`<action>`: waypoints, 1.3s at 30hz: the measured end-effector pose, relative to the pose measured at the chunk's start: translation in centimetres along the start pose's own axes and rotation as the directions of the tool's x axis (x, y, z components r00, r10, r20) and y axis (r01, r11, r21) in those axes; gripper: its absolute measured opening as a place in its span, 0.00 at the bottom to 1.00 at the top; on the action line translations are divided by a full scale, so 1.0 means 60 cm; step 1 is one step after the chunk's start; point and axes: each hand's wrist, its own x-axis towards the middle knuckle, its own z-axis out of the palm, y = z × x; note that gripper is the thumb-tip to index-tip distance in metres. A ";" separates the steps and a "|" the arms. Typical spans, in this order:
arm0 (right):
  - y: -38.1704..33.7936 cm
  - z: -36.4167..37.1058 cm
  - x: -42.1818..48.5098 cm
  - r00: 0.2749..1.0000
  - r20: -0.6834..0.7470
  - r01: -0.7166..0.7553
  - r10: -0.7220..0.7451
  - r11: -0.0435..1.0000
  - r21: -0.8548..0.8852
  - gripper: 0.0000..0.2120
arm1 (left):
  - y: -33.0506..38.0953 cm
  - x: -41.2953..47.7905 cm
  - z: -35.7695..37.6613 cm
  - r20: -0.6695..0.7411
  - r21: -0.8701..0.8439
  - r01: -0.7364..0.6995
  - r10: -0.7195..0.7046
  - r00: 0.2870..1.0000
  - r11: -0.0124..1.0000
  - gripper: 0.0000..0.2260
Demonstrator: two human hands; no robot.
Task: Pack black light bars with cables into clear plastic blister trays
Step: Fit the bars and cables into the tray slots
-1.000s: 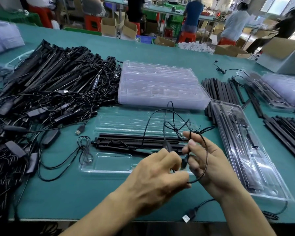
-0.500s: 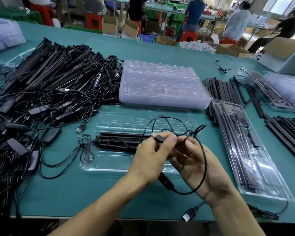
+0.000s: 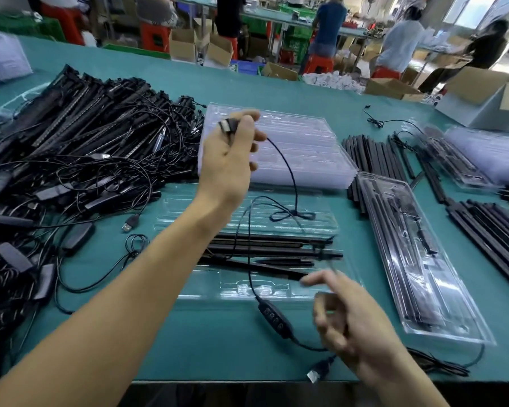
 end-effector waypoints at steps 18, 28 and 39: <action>-0.008 -0.002 0.007 0.985 -0.071 0.013 -0.160 0.472 -0.881 0.20 | -0.103 0.030 -0.032 0.066 0.910 0.057 -0.278 0.958 0.412 0.25; -0.022 -0.030 0.084 0.837 -0.202 -0.131 -0.508 0.172 -0.976 0.26 | -0.101 0.024 -0.026 0.273 0.817 -0.082 -0.258 0.927 0.571 0.14; -0.069 -0.086 0.089 0.844 -0.324 -0.026 -0.427 0.571 -0.820 0.19 | 0.025 0.001 0.030 0.391 0.105 -0.433 0.363 0.846 0.895 0.11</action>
